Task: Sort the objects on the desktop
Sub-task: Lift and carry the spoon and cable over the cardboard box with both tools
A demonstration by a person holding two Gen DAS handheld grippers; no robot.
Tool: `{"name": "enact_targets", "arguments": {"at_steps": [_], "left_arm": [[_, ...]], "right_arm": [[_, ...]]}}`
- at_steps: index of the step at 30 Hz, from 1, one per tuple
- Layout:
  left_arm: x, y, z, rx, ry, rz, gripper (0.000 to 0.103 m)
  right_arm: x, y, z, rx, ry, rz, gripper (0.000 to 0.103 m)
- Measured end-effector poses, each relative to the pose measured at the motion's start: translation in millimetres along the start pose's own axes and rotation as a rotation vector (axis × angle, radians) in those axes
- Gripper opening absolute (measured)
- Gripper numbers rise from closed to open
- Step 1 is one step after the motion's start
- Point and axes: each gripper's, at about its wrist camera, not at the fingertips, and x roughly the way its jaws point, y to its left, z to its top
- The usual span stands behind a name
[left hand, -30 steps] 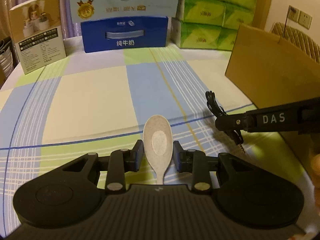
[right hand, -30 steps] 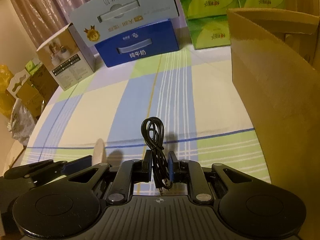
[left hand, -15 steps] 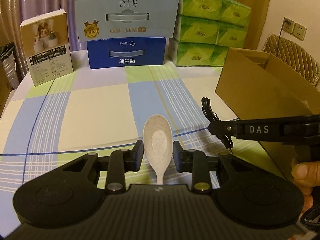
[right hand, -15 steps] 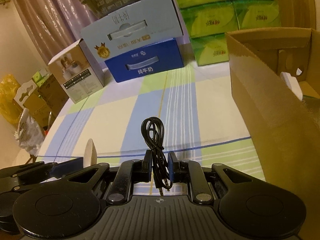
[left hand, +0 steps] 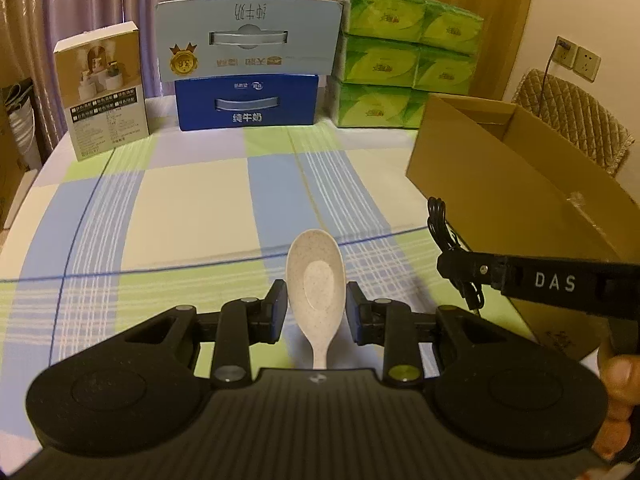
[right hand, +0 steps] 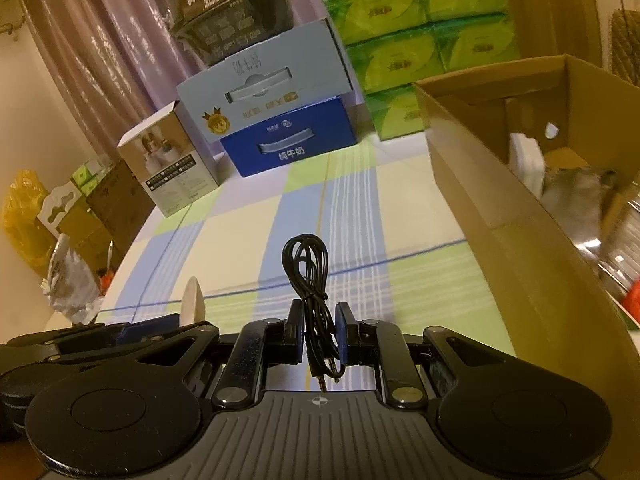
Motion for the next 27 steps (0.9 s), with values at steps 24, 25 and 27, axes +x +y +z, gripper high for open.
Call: {"name": "enact_targets", "arguments": {"at_steps": [24, 25, 27], "left_arm": [[-78, -54, -23, 0.005, -0.027, -0.019, 0.026], [-82, -57, -23, 0.008, -0.031, -0.019, 0.026], [-91, -63, -20, 0.010, -0.040, -0.027, 0.026]], "right_arm": [[-103, 6, -29, 0.023, -0.065, -0.013, 0.013], [-109, 5, -29, 0.029, -0.071, -0.015, 0.013], [-123, 1, -29, 0.041, -0.083, -0.018, 0.013]]}}
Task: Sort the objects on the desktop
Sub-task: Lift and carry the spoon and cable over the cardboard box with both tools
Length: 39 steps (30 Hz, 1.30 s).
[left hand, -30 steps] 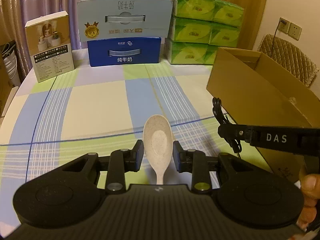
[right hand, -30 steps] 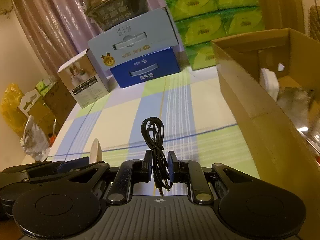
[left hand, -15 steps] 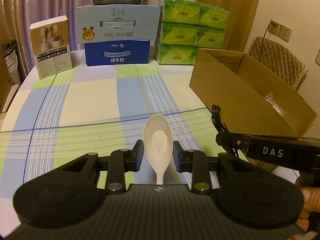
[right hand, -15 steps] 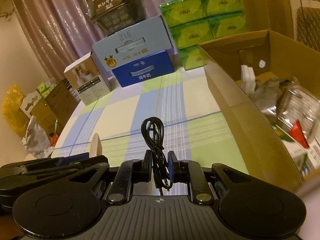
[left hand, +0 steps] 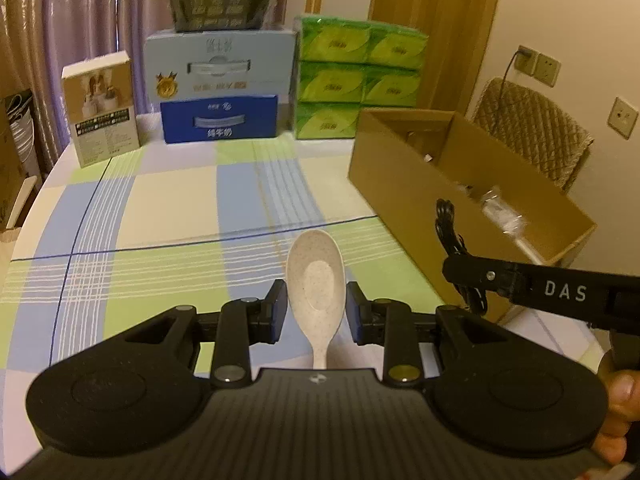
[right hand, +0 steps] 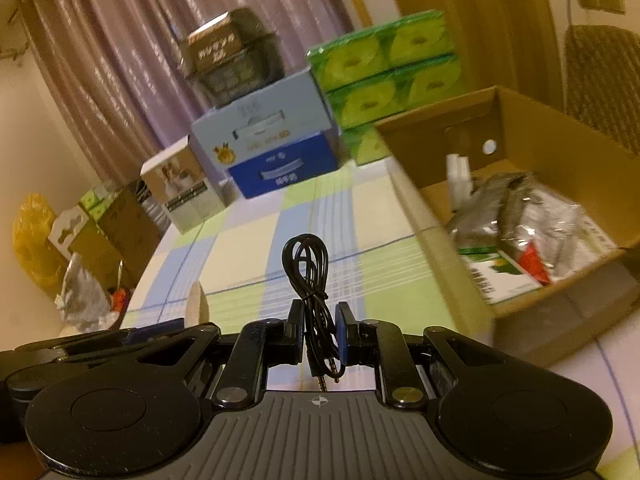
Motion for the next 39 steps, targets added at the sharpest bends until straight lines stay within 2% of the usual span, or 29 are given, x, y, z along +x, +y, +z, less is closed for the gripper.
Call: {"name": "enact_targets", "arguments": {"at_steps": [10, 21, 29, 39], "left_arm": [[-34, -60, 22, 0.028, -0.062, -0.088, 0.026], [-40, -145, 39, 0.088, -0.079, -0.229, 0.026], [-26, -180, 54, 0.095, -0.065, -0.276, 0.026], [14, -191, 69, 0.069, -0.026, -0.273, 0.026]], "right_arm": [[-80, -29, 11, 0.031, -0.101, -0.044, 0.013], [-151, -85, 26, 0.058, -0.198, -0.166, 0.013], [-165, -117, 34, 0.063, -0.216, -0.203, 0.013], [-145, -138, 56, 0.041, -0.201, -0.212, 0.013]]}}
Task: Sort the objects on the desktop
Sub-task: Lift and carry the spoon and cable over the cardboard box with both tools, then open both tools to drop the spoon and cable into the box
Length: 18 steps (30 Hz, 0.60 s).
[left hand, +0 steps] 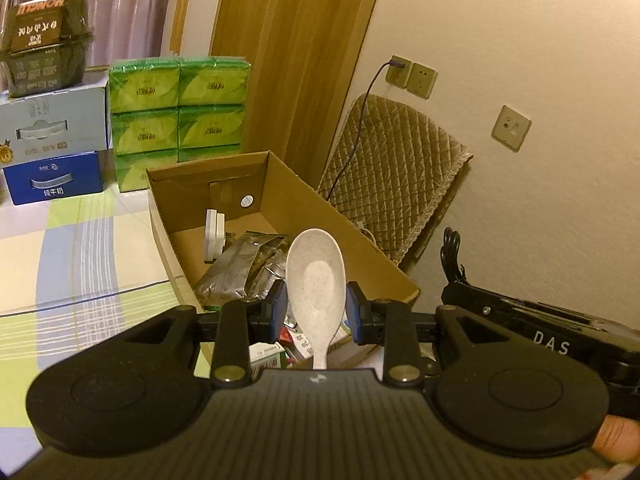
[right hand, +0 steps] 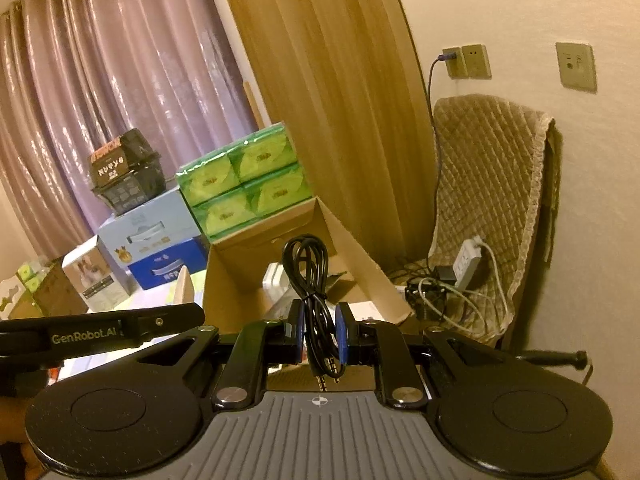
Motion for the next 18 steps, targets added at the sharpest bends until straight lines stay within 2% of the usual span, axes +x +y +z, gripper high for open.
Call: {"name": "enact_targets", "arguments": {"at_steps": [18], "left_arm": [[55, 30, 19, -0.084, 0.039, 0.013, 0.026]], "right_arm": [[64, -1, 19, -0.061, 0.060, 0.000, 0.013]]}}
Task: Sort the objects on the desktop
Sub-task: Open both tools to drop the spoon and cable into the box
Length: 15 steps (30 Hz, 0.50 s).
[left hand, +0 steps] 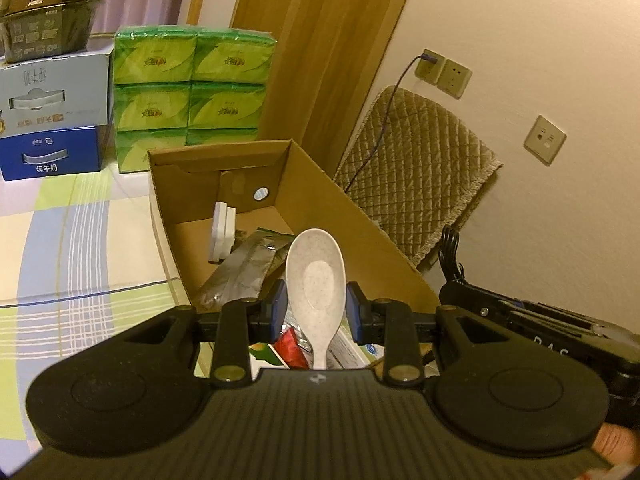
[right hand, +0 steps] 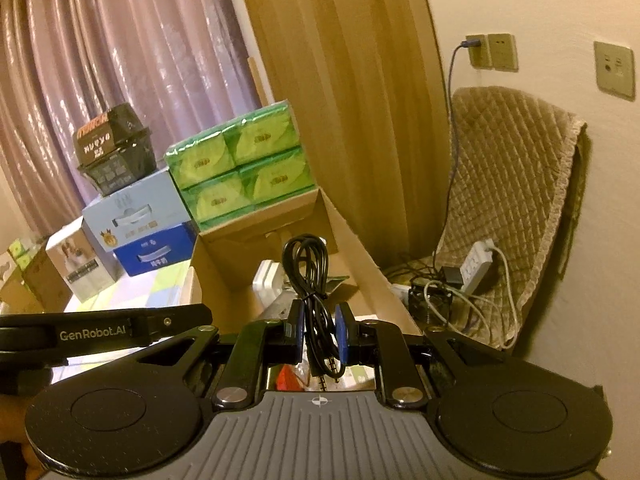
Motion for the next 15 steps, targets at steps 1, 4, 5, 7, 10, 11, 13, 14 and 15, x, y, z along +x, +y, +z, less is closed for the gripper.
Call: {"name": "enact_targets", "arguments": {"at_steps": [1, 4, 5, 7, 10, 11, 13, 14, 15], "left_arm": [[1, 1, 1, -0.004, 0.000, 0.000, 0.026], [6, 5, 7, -0.010, -0.001, 0.006, 0.026], [7, 7, 9, -0.015, -0.001, 0.004, 0.026], [11, 10, 12, -0.021, -0.001, 0.009, 0.026], [16, 16, 16, -0.033, -0.001, 0.015, 0.026], [17, 17, 19, -0.039, 0.000, 0.017, 0.026], [20, 20, 22, -0.048, 0.002, 0.016, 0.026], [21, 21, 23, -0.050, 0.003, 0.018, 0.026], [22, 21, 25, -0.052, 0.003, 0.017, 0.026]], "right_arm": [[3, 1, 1, -0.008, 0.004, 0.001, 0.013], [12, 5, 6, -0.033, 0.017, 0.002, 0.013], [15, 6, 8, -0.045, 0.022, 0.002, 0.013], [21, 8, 12, -0.069, 0.032, 0.001, 0.013], [31, 10, 18, -0.093, 0.050, 0.002, 0.013], [33, 10, 19, -0.099, 0.055, 0.002, 0.013], [39, 10, 22, -0.110, 0.066, 0.004, 0.013], [42, 10, 24, -0.114, 0.070, 0.006, 0.013], [45, 11, 26, -0.120, 0.075, 0.007, 0.013]]}}
